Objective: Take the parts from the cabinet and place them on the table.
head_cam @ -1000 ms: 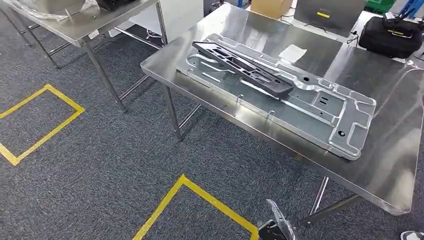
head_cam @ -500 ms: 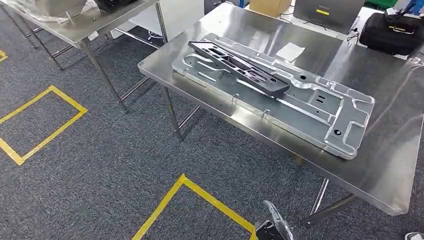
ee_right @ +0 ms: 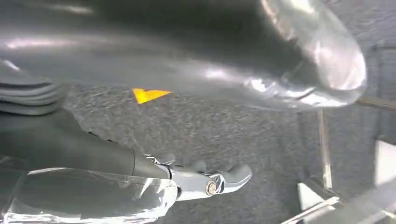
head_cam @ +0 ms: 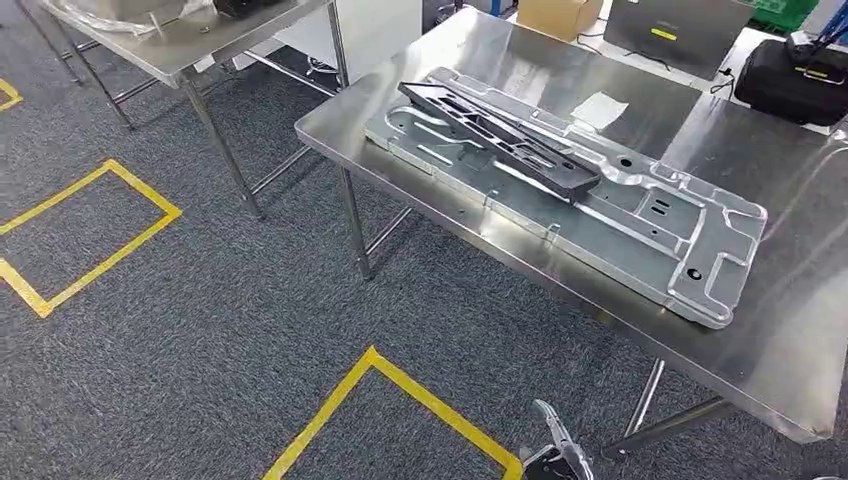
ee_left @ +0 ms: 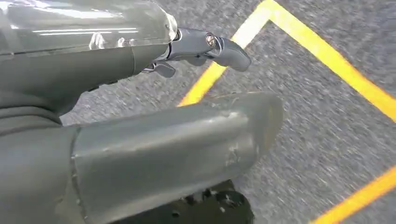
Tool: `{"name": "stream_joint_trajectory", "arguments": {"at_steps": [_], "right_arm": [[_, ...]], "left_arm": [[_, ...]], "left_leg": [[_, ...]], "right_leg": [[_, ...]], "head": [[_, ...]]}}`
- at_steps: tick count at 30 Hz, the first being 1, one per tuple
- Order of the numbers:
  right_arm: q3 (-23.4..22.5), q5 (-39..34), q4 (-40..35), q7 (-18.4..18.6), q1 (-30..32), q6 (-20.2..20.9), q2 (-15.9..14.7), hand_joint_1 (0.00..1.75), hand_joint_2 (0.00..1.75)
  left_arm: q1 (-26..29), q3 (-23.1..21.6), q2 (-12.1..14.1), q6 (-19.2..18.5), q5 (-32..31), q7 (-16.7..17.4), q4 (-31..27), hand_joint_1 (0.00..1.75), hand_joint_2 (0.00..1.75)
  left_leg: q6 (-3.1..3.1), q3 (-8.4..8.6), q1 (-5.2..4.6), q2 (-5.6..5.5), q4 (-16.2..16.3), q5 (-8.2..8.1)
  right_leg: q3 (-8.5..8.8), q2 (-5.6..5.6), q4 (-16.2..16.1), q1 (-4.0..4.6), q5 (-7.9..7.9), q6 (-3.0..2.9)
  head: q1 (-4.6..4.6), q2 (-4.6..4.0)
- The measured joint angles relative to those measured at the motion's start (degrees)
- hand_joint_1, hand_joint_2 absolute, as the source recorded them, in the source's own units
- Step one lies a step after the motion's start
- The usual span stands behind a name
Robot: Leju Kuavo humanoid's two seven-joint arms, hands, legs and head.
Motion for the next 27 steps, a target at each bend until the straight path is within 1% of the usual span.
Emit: {"name": "stream_joint_trajectory", "arguments": {"at_steps": [1, 2, 3, 4, 5, 7, 8, 11, 12, 13, 14, 19, 27], "right_arm": [[-0.1, -0.5, -0.8, -0.9, -0.7, 0.7, 0.0, 0.00, 0.00], [-0.3, -0.8, -1.7, -1.9, -1.1, 1.4, 0.0, 0.00, 0.00], [-0.6, -1.0, -2.4, -3.0, -1.5, 2.3, 0.1, 0.00, 0.00], [-0.9, -1.2, -2.9, -3.5, -1.8, 2.8, 0.1, 0.00, 0.00], [-1.1, -1.3, -3.4, -3.7, -2.1, 3.1, 0.2, 0.00, 0.00], [-1.3, -1.4, -4.0, -4.0, -2.6, 3.3, 0.4, 0.00, 0.00], [-1.5, -1.4, -4.2, -4.1, -2.6, 3.5, 0.5, 0.00, 0.00], [-2.0, -1.4, -4.5, -4.4, -2.6, 3.7, 0.7, 0.00, 0.00], [-2.1, -1.4, -4.6, -4.4, -2.6, 3.7, 0.7, 0.00, 0.00], [-2.1, -1.4, -4.7, -4.4, -2.6, 3.7, 0.7, 0.00, 0.00], [-2.2, -1.4, -4.8, -4.4, -2.6, 3.7, 0.8, 0.00, 0.00], [-2.4, -1.4, -4.9, -4.4, -2.6, 3.8, 0.8, 0.00, 0.00], [-2.5, -1.4, -4.9, -4.7, -2.6, 3.9, 1.0, 0.00, 0.00]], "left_arm": [[-0.2, 0.2, -0.3, -0.2, 0.0, -0.9, 0.0, 0.00, 0.00], [-0.5, 0.3, -0.6, -0.2, 0.0, -1.8, 0.0, 0.00, 0.00], [-0.8, 0.4, -1.0, -0.2, 0.0, -2.4, 0.0, 0.00, 0.00], [-1.1, 0.4, -1.2, -0.2, 0.0, -2.6, 0.0, 0.00, 0.00], [-1.3, 0.4, -1.5, -0.1, 0.0, -2.7, 0.0, 0.00, 0.00], [-1.4, 0.5, -2.1, -0.1, 0.0, -2.8, 0.0, 0.00, 0.00], [-1.4, 0.5, -2.3, -0.1, 0.0, -2.8, 0.0, 0.00, 0.00], [-1.4, 0.5, -2.4, 0.0, 0.0, -2.9, 0.0, 0.00, 0.00], [-1.5, 0.5, -2.4, 0.0, 0.0, -2.9, 0.0, 0.00, 0.00], [-1.4, 0.6, -2.5, 0.0, 0.0, -2.9, 0.0, 0.00, 0.00], [-1.4, 0.6, -2.5, 0.0, 0.0, -2.9, 0.0, 0.00, 0.00], [-1.5, 0.6, -2.7, 0.0, 0.0, -2.9, 0.0, 0.00, 0.00], [-1.5, 0.6, -2.8, 0.0, 0.0, -2.9, 0.0, 0.00, 0.00]], "left_leg": [[-0.46, -0.34, -0.47, -0.04, 0.6, -0.37], [-0.25, -0.53, -0.55, -0.02, 0.8, -0.58], [0.90, -0.62, -0.59, 0.06, 0.7, -0.68], [0.90, -0.58, -0.61, 0.06, 0.7, -0.55], [0.60, -0.55, -0.53, 0.03, 0.6, -0.41], [0.38, -0.47, -0.50, 0.03, 0.4, -0.26], [0.26, -0.44, -0.48, 0.02, 0.3, -0.19], [0.16, -0.40, -0.46, 0.02, 0.2, -0.13], [-0.09, -0.39, -0.44, 0.02, 0.1, -0.08], [-0.48, -0.38, -0.41, 0.02, 0.1, -0.11], [-0.65, -0.38, -0.40, 0.02, 0.0, -0.12], [-0.79, -0.38, -0.41, 0.02, 0.0, -0.17], [-0.78, -0.39, -0.48, 0.02, 0.1, -0.17]], "right_leg": [[0.16, 0.16, -0.6, 0.40, -0.44, -0.27], [0.03, 0.18, -0.7, -0.04, -0.12, -0.47], [-0.01, 0.16, -0.7, 0.06, -0.14, -0.41], [0.01, 0.14, -0.7, 0.19, -0.16, -0.45], [0.00, 0.14, -0.7, 0.26, -0.16, -0.56], [-0.05, 0.14, -0.7, 0.35, -0.17, -0.91], [-0.05, 0.14, -0.7, 0.38, -0.16, -0.96], [-0.08, 0.14, -0.6, 0.44, -0.19, -1.14], [-0.09, 0.14, -0.6, 0.45, -0.23, -1.21], [-0.11, 0.14, -0.6, 0.47, -0.23, -1.21], [-0.12, 0.14, -0.5, 0.47, -0.25, -1.24], [-0.09, 0.14, -0.5, 0.44, -0.26, -1.25], [-0.08, 0.14, -0.6, 0.20, -0.24, -1.21]], "head": [[0.02, 0.00], [-0.13, 0.00], [-0.17, 0.00], [-0.26, 0.00], [-0.20, 0.00], [-0.22, 0.00], [-0.24, 0.00], [-0.24, 0.00], [-0.22, 0.00], [-0.24, 0.00], [-0.22, 0.00], [-0.20, 0.00], [-0.20, 0.00]]}}
